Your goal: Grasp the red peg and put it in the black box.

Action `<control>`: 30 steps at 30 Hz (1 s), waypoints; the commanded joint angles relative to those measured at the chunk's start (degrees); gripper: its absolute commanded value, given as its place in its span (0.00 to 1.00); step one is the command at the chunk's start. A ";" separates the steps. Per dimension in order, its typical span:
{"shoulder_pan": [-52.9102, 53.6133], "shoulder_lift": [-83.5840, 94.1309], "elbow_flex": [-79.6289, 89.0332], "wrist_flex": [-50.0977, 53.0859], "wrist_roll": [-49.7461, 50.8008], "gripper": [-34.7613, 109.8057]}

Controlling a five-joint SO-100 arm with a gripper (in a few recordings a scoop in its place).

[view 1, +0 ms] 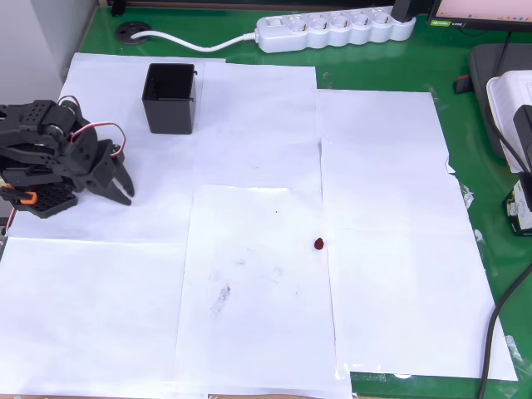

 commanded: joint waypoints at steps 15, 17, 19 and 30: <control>-1.58 56.78 64.25 -0.53 7.47 0.24; -0.53 62.14 64.51 -5.27 7.03 0.24; 0.09 66.53 63.11 -12.04 7.29 0.24; 2.99 84.55 53.00 -53.53 7.29 0.24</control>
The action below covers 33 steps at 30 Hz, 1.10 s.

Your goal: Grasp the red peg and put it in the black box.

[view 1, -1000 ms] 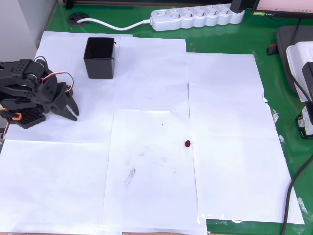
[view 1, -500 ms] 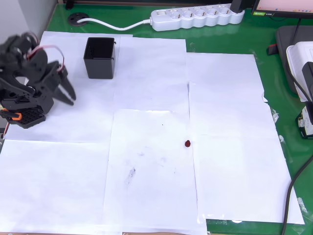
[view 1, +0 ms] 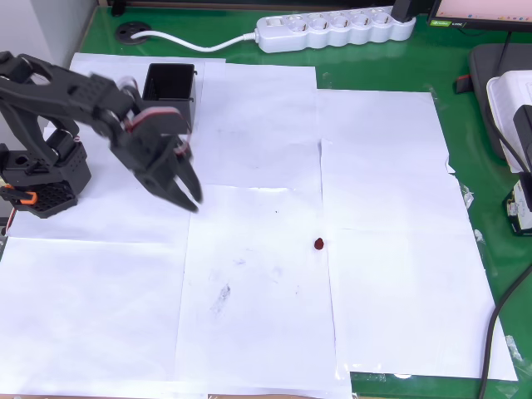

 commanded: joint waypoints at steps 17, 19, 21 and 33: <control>1.14 18.98 -17.67 -62.05 -3.69 0.24; 0.79 24.61 -18.28 -71.98 -5.27 0.24; 0.79 30.41 -17.40 -79.19 -6.06 0.24; -1.41 43.95 -14.15 -89.56 -2.99 0.24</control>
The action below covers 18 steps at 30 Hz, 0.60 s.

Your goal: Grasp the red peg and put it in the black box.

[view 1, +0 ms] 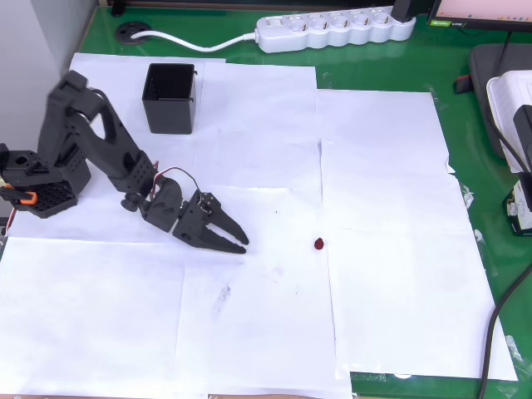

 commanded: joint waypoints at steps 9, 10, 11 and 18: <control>-1.05 0.97 5.71 7.29 5.71 0.25; -0.97 1.49 6.68 7.82 5.89 0.25; -0.88 2.55 7.91 7.82 5.80 0.25; -0.88 13.01 17.14 1.76 3.60 0.25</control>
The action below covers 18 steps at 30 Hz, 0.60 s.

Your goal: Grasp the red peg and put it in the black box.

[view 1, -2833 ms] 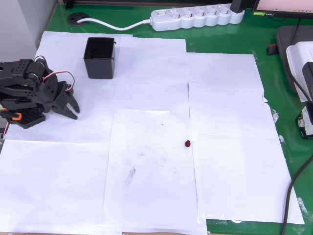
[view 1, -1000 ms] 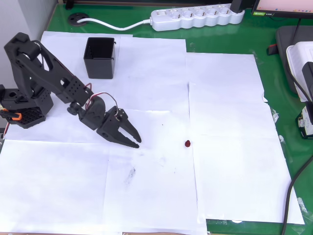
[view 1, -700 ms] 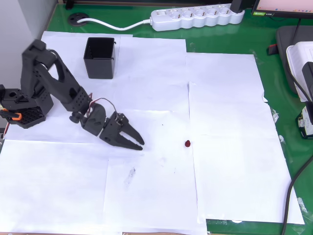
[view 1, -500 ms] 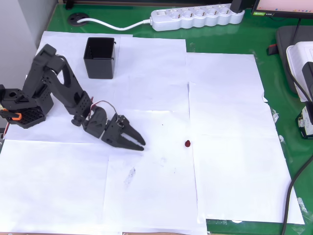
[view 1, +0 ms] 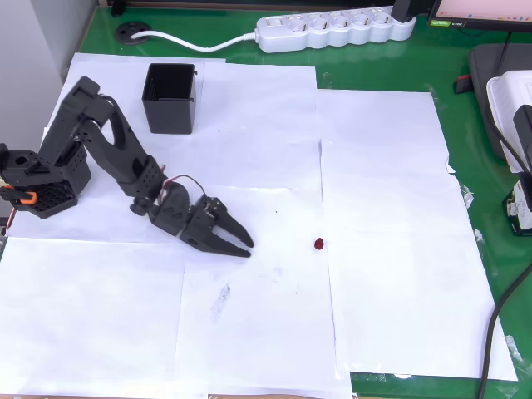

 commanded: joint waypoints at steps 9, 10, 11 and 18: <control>-0.97 7.21 7.91 -3.16 -2.99 0.25; -1.14 7.21 7.91 -3.16 -2.81 0.25; -1.32 7.21 7.91 -3.16 -2.55 0.25; -3.43 7.65 9.49 -3.16 -1.67 0.32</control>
